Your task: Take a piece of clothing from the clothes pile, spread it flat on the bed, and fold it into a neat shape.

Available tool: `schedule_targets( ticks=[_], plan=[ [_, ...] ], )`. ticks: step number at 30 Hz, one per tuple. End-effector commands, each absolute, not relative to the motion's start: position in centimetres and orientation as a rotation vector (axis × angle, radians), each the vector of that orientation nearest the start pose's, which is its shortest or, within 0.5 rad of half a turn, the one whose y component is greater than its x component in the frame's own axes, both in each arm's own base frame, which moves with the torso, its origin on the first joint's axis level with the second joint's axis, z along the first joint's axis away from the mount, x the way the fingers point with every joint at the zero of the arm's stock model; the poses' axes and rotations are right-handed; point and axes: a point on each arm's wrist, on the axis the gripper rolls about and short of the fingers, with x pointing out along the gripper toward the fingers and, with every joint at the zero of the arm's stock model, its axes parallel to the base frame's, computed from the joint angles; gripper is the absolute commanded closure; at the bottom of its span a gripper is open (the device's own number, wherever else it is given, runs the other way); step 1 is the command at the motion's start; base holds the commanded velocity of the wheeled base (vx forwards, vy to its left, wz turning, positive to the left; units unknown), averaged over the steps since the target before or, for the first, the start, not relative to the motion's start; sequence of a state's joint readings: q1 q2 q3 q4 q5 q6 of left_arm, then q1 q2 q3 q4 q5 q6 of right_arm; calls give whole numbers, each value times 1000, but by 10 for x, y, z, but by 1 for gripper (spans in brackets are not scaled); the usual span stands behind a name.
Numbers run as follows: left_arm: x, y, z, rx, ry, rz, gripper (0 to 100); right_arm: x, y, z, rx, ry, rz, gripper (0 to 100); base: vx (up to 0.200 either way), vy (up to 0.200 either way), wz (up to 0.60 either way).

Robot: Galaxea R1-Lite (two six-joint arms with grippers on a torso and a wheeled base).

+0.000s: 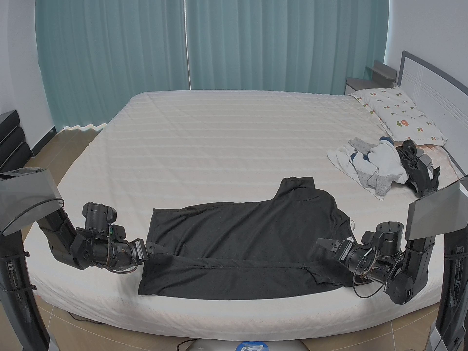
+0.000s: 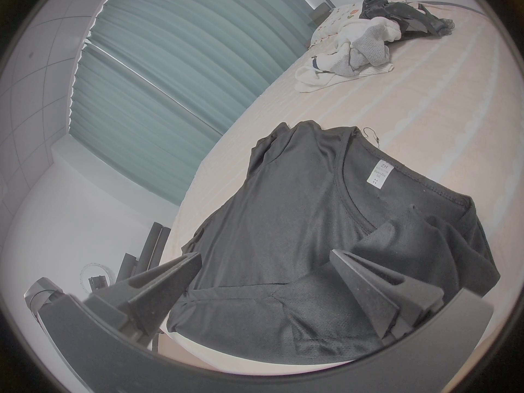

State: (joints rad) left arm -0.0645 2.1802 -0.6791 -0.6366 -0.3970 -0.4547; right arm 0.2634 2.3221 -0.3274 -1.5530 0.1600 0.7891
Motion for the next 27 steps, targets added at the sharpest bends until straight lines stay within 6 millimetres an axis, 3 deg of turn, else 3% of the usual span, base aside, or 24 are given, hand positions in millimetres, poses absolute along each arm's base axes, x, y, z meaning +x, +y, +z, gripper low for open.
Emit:
schedule_targets(
  ticks=[1, 22, 23, 27],
  plan=[
    [321, -29, -8, -563, 977, -225, 0, 282, 81, -17, 739, 590, 221, 0, 0, 0, 0],
    [320, -35, -21, -498, 939, -270, 0, 281, 84, -12, 736, 575, 228, 0, 0, 0, 0],
    [319, -35, -23, -484, 945, -274, 100, 281, 83, -12, 736, 573, 227, 0, 0, 0, 0],
    [317, -35, -28, -441, 945, -287, 100, 280, 83, -8, 738, 567, 233, 0, 0, 0, 0]
  ],
)
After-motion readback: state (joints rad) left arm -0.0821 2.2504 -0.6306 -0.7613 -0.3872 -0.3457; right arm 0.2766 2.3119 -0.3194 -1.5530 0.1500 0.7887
